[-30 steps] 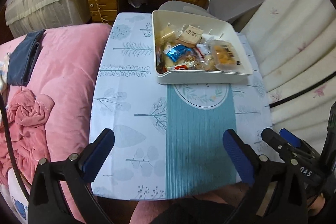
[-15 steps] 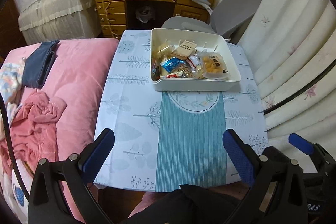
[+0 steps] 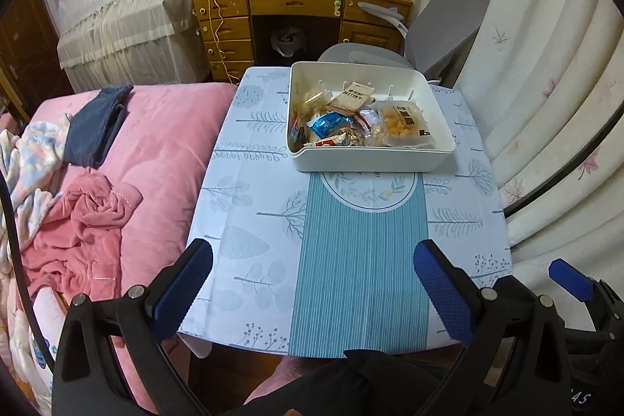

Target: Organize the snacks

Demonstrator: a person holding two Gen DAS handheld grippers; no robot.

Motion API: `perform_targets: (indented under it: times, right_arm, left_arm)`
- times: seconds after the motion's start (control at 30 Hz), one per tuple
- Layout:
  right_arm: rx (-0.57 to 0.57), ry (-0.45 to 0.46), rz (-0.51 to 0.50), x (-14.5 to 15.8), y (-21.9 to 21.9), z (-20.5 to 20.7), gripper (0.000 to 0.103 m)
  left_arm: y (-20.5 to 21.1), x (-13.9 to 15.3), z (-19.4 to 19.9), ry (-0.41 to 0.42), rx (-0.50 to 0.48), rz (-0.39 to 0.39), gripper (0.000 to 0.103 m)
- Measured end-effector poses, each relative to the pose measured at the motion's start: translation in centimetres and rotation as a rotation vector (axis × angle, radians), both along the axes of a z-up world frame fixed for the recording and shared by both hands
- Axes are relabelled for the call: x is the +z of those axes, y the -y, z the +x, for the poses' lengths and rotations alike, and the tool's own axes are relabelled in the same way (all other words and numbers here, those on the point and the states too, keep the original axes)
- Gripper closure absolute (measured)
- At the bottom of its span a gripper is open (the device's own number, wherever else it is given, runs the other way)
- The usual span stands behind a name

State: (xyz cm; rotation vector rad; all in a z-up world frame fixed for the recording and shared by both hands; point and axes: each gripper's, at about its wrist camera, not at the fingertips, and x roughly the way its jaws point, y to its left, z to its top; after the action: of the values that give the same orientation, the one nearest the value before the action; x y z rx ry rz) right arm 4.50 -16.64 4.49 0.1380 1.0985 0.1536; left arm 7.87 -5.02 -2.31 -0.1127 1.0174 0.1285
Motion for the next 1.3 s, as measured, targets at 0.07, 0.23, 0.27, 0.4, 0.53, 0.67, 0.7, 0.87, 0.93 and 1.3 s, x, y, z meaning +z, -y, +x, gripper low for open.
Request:
perform_targets:
  times: [0.07, 0.23, 0.27, 0.4, 0.53, 0.67, 0.7, 0.87, 0.93, 1.3]
  right_arm:
    - [-0.009, -0.004, 0.003, -0.2, 0.5, -0.1, 0.000]
    - [-0.025, -0.001, 0.009, -0.2, 1.5, -0.1, 0.000]
    - [-0.026, -0.001, 0.009, -0.2, 1.6, 0.0, 0.000]
    - [-0.033, -0.005, 0.007, -0.2, 1.9, 0.1, 0.000]
    - [-0.046, -0.027, 0.004, -0.6, 2.3, 0.7, 0.000]
    - [-0.047, -0.028, 0.002, -0.8, 2.5, 1.0, 0.000]
    - [-0.047, -0.027, 0.002, -0.8, 2.5, 1.0, 0.000]
    - [-0.048, -0.035, 0.005, -1.0, 2.7, 1.3, 0.000]
    - [-0.047, -0.039, 0.007, -1.0, 2.8, 1.7, 0.000]
    - [-0.030, -0.075, 0.001, -2.3, 2.6, 3.8, 0.000]
  left_arm:
    - [0.4, -0.1, 0.0, 0.000, -0.005, 0.001, 0.001]
    - [1.0, 0.3, 0.2, 0.018, -0.010, 0.011, 0.001]
    - [1.1, 0.3, 0.2, 0.020, -0.011, 0.010, 0.001]
    - [1.3, 0.3, 0.5, 0.027, -0.016, 0.007, 0.001]
    - [1.3, 0.3, 0.8, 0.030, -0.017, 0.005, 0.001]
    - [1.5, 0.3, 1.4, 0.033, -0.017, 0.001, 0.001]
    - [1.5, 0.3, 1.6, 0.034, -0.017, 0.001, 0.001]
    - [1.5, 0.2, 2.2, 0.026, -0.015, -0.001, 0.001]
    - [1.5, 0.2, 2.4, 0.026, -0.016, -0.003, 0.001]
    - [1.4, -0.3, 4.0, 0.021, -0.020, -0.017, 0.001]
